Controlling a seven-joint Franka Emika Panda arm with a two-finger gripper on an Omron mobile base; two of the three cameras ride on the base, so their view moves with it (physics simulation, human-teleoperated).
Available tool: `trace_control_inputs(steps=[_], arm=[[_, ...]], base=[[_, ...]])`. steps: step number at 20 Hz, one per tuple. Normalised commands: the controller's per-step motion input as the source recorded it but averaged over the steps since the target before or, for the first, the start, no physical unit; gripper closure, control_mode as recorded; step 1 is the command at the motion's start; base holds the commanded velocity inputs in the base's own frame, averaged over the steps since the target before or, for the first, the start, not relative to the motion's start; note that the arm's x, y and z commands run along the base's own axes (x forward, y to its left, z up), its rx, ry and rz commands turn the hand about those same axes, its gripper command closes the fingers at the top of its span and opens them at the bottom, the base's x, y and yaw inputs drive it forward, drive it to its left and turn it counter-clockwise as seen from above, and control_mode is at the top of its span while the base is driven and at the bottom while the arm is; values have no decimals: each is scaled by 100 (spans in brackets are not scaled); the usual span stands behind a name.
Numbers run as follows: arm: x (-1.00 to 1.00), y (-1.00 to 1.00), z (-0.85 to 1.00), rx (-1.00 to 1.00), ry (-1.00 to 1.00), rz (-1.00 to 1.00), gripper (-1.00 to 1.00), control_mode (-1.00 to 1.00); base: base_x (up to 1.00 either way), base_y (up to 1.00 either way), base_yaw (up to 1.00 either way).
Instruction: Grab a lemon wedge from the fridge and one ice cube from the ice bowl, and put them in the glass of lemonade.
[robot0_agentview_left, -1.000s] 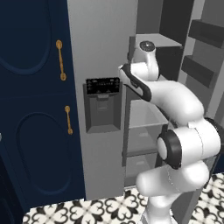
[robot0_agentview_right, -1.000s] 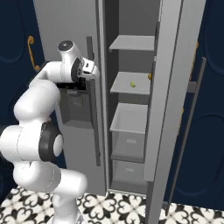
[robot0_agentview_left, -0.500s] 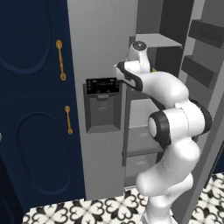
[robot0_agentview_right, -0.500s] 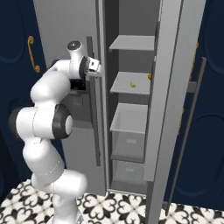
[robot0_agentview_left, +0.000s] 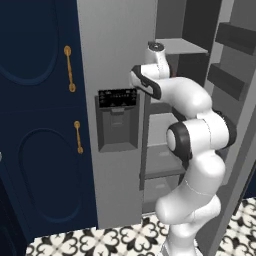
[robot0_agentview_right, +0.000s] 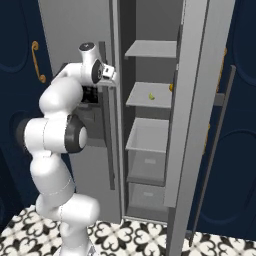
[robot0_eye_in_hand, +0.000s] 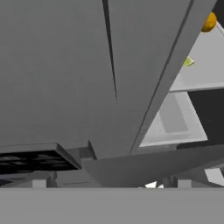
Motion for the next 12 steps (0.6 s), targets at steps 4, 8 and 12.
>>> trace_control_inputs(steps=[4,8,12], arm=[[-50,-4,-10,1,-18,0,-100,-100],[-64,-3,-36,0,-35,0,-100,-100],[0,-4,-3,0,-18,0,-100,-100]], base=[[0,0,0],[0,0,0],[0,0,0]])
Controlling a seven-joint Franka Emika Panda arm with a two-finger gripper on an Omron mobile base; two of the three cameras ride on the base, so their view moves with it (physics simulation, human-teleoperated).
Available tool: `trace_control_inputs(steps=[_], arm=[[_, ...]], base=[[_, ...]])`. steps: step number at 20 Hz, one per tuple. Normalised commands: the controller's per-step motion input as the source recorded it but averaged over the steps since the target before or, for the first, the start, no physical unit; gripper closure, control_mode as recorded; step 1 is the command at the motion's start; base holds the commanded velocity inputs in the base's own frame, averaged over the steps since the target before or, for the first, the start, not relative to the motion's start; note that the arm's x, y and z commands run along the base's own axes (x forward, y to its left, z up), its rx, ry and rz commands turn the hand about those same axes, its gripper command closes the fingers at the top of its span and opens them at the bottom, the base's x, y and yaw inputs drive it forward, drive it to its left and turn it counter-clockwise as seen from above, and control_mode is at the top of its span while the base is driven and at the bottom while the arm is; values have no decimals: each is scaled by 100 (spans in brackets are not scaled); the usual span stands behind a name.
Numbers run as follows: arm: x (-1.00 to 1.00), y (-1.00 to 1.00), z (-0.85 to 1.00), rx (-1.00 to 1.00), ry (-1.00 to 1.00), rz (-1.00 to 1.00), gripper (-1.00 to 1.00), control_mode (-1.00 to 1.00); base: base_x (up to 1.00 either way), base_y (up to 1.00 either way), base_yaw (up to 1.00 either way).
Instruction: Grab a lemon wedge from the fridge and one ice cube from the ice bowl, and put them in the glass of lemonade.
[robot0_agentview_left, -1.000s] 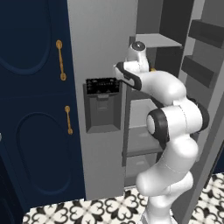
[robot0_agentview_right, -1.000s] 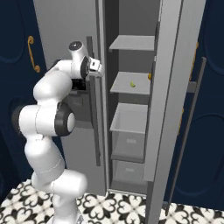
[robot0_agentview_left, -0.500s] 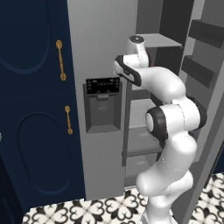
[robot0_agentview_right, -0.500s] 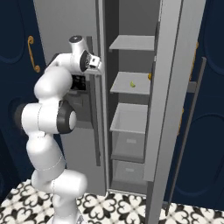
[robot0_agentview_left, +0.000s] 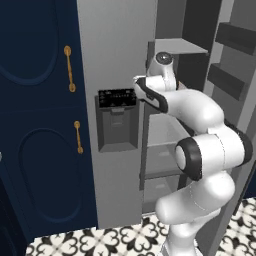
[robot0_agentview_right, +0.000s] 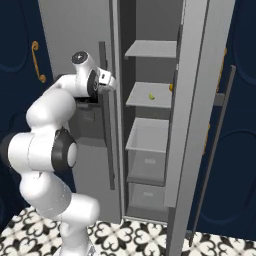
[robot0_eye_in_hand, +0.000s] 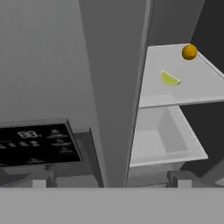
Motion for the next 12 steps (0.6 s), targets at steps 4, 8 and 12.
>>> trace_control_inputs(steps=[4,8,12], arm=[[28,-2,1,0,-5,0,-100,-100],[37,-6,3,0,0,0,-100,-100],[28,-3,5,0,-6,0,-100,-100]], base=[[0,0,0],[0,0,0],[0,0,0]])
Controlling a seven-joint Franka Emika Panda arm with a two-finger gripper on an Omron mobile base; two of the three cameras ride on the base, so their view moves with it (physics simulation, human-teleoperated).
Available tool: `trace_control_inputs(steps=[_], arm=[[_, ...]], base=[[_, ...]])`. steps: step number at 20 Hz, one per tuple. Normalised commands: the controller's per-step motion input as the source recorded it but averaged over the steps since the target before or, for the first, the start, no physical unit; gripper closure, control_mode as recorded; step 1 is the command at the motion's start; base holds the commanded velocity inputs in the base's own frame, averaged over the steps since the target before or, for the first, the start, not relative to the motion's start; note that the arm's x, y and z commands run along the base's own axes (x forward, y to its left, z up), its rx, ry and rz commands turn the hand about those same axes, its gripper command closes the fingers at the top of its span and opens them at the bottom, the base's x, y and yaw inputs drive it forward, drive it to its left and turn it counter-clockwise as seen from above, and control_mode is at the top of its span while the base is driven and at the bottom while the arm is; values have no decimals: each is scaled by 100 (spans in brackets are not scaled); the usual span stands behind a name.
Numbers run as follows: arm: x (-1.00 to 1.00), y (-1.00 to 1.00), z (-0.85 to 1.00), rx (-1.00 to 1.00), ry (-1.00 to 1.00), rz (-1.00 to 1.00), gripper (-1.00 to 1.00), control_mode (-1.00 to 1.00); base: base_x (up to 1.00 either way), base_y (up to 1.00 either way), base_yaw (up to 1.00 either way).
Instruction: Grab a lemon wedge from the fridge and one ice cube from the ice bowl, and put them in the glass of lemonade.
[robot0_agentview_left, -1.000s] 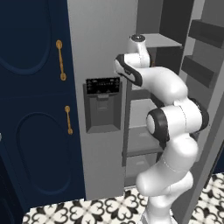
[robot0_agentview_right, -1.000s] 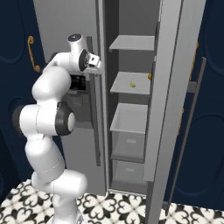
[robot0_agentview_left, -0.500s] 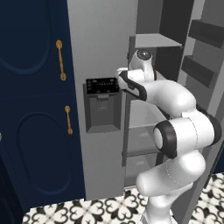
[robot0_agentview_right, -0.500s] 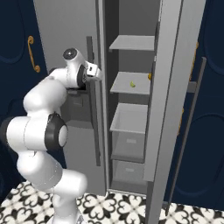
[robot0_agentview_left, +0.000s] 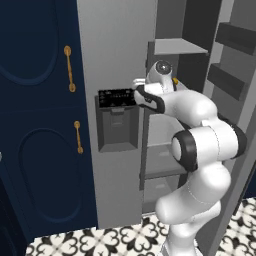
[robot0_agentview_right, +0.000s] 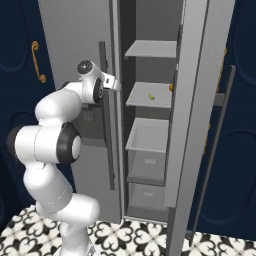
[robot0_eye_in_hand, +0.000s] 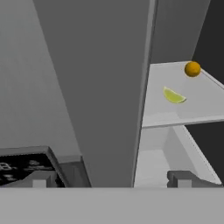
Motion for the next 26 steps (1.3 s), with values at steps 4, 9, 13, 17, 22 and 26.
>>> trace_control_inputs(steps=[4,9,13,17,22,26], arm=[[26,0,30,0,-2,0,-100,-100],[37,0,0,0,0,0,-100,-100],[10,0,-26,0,-12,0,-100,-100],[0,1,0,0,-4,0,100,-100],[0,5,1,0,0,0,100,-100],[10,18,12,0,0,0,100,-100]], base=[[0,0,0],[0,0,0],[0,0,0],[0,0,0],[0,0,0],[0,0,0]])
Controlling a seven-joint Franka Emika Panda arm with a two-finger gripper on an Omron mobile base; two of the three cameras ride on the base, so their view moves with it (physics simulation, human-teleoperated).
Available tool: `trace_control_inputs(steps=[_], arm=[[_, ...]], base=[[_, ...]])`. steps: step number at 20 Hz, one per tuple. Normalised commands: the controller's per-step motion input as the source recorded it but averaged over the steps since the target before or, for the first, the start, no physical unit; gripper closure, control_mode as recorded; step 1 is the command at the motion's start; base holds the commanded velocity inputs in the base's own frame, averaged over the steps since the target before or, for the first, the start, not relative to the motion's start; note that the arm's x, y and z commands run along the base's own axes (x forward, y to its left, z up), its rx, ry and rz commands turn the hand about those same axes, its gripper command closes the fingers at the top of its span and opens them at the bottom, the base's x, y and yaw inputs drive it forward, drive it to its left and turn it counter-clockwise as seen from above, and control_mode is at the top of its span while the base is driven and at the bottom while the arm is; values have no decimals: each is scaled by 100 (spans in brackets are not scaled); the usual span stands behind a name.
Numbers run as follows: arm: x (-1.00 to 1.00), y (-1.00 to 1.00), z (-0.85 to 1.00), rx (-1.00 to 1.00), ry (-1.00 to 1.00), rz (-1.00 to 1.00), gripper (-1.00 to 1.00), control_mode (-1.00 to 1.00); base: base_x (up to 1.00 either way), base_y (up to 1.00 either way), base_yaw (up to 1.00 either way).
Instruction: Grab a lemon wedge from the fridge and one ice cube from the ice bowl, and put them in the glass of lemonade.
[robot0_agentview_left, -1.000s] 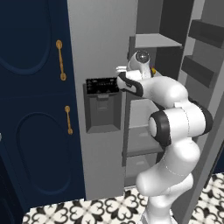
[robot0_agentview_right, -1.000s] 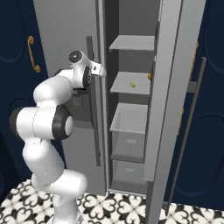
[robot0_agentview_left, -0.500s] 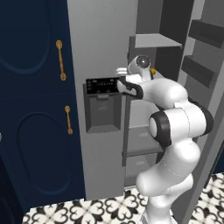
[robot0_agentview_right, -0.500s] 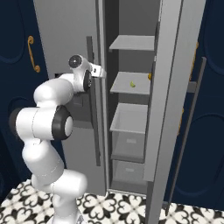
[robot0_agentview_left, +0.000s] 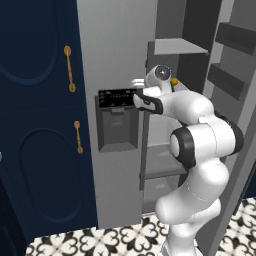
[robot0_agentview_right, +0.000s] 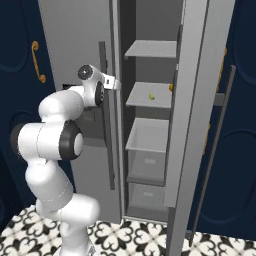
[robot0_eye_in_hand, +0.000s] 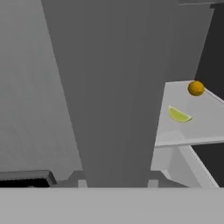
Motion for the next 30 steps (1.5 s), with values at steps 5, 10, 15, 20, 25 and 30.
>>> trace_control_inputs(steps=[5,10,15,20,25,30], arm=[[-7,52,24,0,0,1,100,-100],[-65,93,41,-2,-3,12,100,-100],[-83,98,69,-2,-7,18,100,-100],[-94,99,87,-4,-6,20,100,-100],[-97,89,85,-4,-6,19,100,-100],[-86,87,99,-8,-1,18,100,-100]], base=[[0,0,0],[0,0,0],[0,0,0],[0,0,0],[0,0,0],[0,0,0]])
